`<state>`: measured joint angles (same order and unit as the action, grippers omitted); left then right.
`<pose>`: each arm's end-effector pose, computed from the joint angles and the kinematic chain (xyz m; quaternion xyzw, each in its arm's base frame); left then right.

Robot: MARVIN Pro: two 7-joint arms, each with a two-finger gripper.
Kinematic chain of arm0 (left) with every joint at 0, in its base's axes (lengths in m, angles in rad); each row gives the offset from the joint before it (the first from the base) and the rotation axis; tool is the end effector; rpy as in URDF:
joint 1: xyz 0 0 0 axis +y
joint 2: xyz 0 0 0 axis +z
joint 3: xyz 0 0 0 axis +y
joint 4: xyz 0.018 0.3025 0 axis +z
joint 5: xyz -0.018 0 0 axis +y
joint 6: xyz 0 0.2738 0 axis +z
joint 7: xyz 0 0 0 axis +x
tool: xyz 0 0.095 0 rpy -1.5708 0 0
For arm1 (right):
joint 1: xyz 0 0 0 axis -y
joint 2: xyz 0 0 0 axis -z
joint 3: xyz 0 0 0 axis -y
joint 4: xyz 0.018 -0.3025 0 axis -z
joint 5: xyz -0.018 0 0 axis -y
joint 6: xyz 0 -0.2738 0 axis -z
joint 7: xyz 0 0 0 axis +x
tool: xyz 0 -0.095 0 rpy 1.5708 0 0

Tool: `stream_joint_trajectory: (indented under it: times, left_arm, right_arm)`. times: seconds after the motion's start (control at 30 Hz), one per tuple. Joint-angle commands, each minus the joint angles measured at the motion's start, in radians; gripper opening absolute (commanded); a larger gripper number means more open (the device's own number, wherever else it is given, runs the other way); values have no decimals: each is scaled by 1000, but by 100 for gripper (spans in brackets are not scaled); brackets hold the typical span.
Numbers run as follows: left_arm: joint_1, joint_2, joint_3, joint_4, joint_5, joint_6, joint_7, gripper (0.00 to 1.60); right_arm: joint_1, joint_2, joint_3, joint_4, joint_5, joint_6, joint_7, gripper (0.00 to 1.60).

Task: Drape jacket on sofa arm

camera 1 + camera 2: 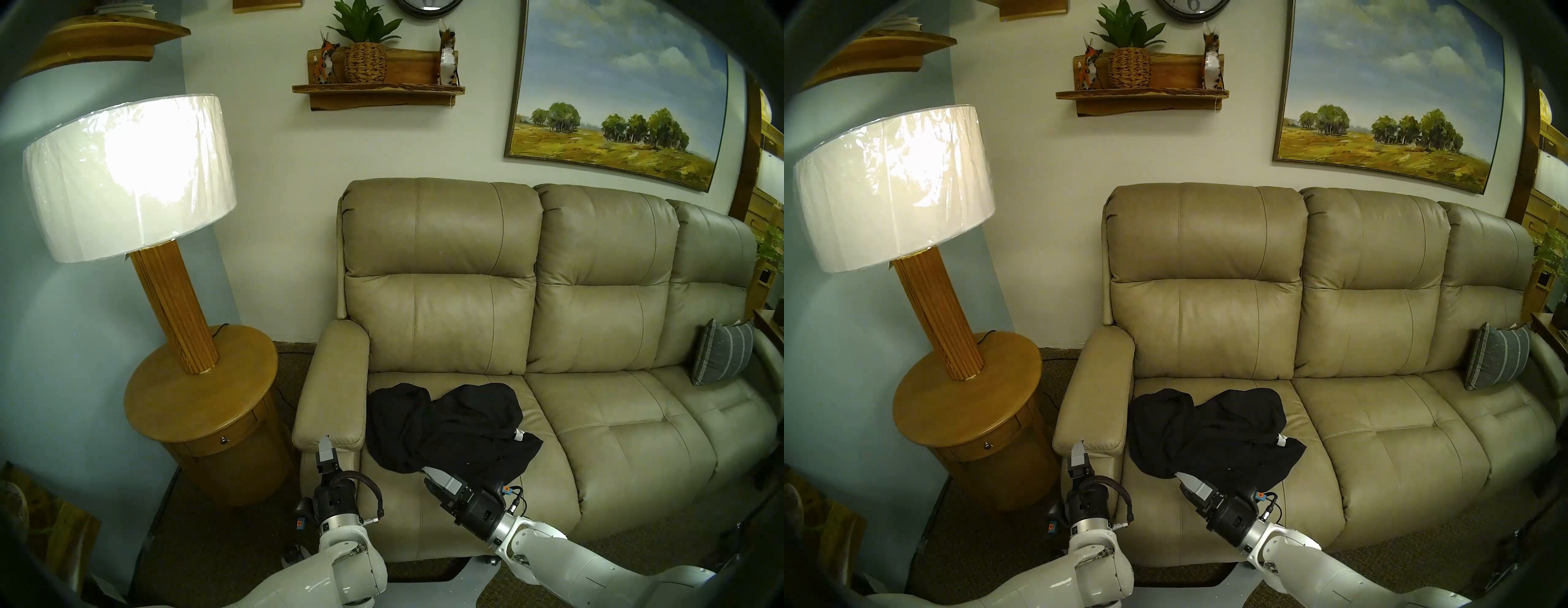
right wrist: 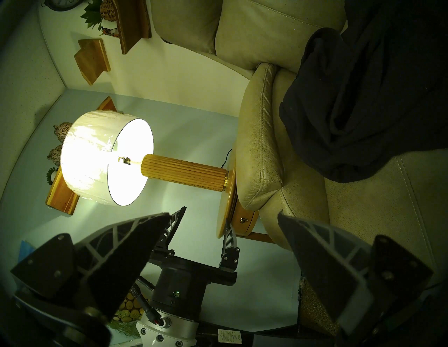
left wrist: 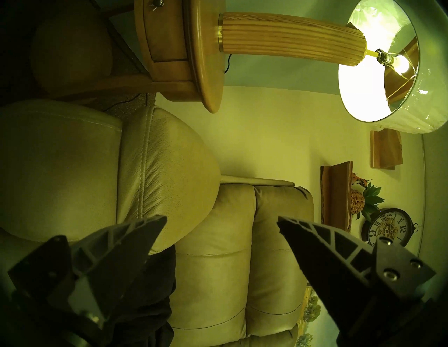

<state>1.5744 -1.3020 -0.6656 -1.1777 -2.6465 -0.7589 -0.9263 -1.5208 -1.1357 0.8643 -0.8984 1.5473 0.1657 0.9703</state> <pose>0.2526 -0.0623 -0.4729 0.4246 0.6031 0.5221 0.4282 0.2546 -0.0029 -0.4926 -0.6860 0.1630 -0.3229 0.6313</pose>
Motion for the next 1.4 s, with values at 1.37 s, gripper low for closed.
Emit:
stream_joint_trajectory:
  times: [1.37]
  left_arm:
    - [-24, 27, 35, -51, 24, -87, 60, 160]
  right_arm:
    - [-1, 58, 29, -10, -22, 56, -12, 160]
